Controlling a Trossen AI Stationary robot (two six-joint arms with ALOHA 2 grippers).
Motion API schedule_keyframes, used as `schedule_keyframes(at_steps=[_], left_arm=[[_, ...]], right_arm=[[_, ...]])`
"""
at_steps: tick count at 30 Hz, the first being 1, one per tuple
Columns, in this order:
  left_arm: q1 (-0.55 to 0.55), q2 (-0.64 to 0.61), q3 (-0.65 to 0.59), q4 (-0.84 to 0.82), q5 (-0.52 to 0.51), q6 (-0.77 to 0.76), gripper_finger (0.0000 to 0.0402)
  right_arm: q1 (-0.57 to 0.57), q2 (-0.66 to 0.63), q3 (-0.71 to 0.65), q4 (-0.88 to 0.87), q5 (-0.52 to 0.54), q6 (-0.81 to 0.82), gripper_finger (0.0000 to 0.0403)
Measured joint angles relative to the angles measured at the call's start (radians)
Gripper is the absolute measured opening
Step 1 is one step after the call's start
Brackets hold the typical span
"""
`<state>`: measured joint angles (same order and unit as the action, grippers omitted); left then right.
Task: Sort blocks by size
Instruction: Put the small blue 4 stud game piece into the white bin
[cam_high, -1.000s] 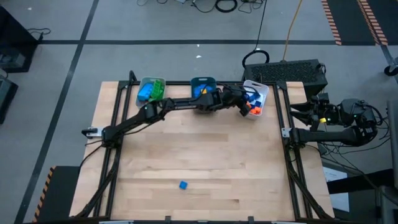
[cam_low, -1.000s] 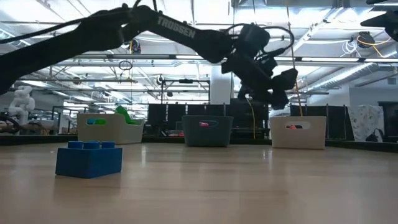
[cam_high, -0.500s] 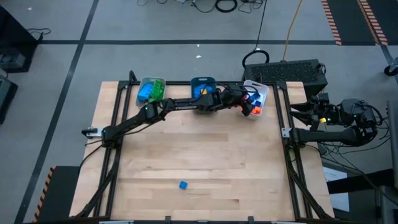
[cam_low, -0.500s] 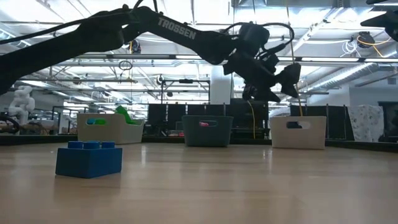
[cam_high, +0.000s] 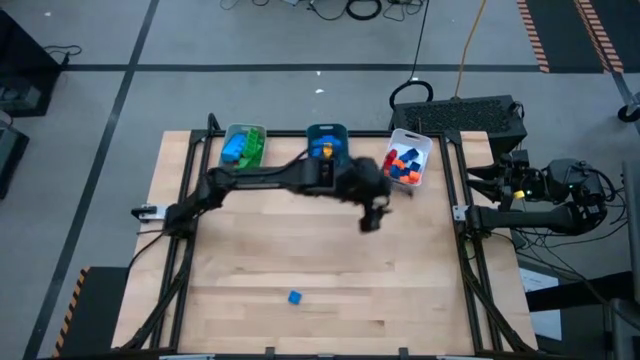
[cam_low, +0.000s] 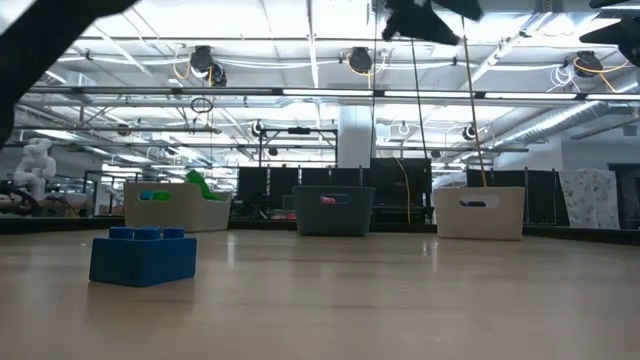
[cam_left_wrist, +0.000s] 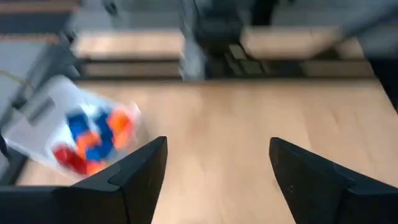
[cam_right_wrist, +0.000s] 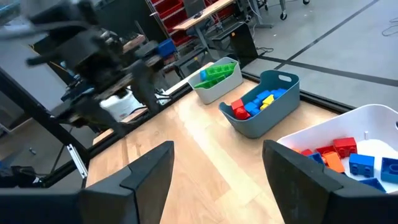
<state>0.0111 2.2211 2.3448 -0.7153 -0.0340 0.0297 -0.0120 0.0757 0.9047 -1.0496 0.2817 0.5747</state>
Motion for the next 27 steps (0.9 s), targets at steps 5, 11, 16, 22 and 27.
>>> schedule_keyframes(at_steps=[5,11,16,22,27], left_arm=[[-0.124,-0.086,-0.002,-0.324,-0.065,-0.058,0.0255],[-0.295,-0.108,-0.13,-0.559,-0.158,-0.202,0.0242],[-0.428,-0.111,-0.322,-0.515,-0.151,-0.312,0.0242],[-0.537,-0.109,-0.515,-0.4,-0.131,-0.385,0.0242],[-0.579,-0.11,-0.619,-0.365,-0.117,-0.391,0.0241]], right_arm=[[0.0,0.0,0.0,0.0,0.0,-0.01,0.0238],[0.0,0.0,0.0,0.0,0.0,-0.03,0.0238],[0.0,0.0,0.0,0.001,0.0,-0.037,0.0238],[0.0,0.0,0.0,0.001,0.0,-0.027,0.0238],[0.0,0.0,0.0,0.001,0.0,-0.011,0.0238]])
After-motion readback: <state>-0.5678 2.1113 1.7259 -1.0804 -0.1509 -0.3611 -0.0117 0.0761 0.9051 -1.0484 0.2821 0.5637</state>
